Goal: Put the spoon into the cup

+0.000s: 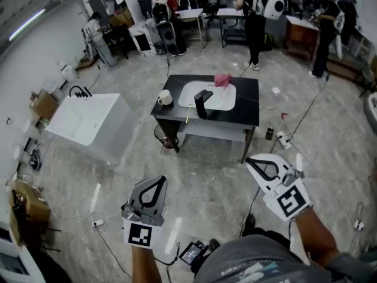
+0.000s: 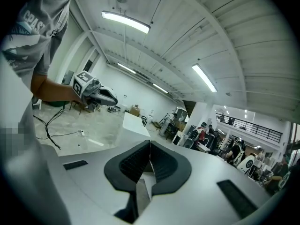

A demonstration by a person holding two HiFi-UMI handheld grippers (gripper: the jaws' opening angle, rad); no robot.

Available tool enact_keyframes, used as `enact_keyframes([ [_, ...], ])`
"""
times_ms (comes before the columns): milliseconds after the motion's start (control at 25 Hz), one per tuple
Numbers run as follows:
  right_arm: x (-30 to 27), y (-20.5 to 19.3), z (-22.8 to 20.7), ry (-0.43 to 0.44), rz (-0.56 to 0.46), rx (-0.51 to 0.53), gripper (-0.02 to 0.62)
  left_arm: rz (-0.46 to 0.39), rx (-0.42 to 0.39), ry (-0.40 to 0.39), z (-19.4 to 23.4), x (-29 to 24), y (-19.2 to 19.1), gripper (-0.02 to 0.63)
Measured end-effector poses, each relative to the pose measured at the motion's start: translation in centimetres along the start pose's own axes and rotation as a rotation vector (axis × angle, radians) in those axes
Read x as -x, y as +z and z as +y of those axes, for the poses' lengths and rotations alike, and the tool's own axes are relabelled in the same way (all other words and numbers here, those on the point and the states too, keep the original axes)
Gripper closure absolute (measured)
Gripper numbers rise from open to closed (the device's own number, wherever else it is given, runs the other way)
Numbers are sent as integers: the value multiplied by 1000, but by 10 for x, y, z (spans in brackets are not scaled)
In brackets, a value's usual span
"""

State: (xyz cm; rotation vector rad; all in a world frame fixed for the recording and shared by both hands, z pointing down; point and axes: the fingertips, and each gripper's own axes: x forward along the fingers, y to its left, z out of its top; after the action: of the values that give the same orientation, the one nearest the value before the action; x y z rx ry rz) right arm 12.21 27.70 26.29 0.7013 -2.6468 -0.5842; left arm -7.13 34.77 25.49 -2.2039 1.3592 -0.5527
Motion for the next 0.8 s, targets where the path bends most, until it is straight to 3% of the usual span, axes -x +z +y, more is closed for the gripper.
enact_keyframes([
  [360, -12, -31, -71, 61, -55, -6, 565, 66, -13, 46, -3, -67, 19, 607],
  [800, 0, -68, -128, 104, -92, -6, 565, 103, -30, 72, -21, -133, 47, 607],
])
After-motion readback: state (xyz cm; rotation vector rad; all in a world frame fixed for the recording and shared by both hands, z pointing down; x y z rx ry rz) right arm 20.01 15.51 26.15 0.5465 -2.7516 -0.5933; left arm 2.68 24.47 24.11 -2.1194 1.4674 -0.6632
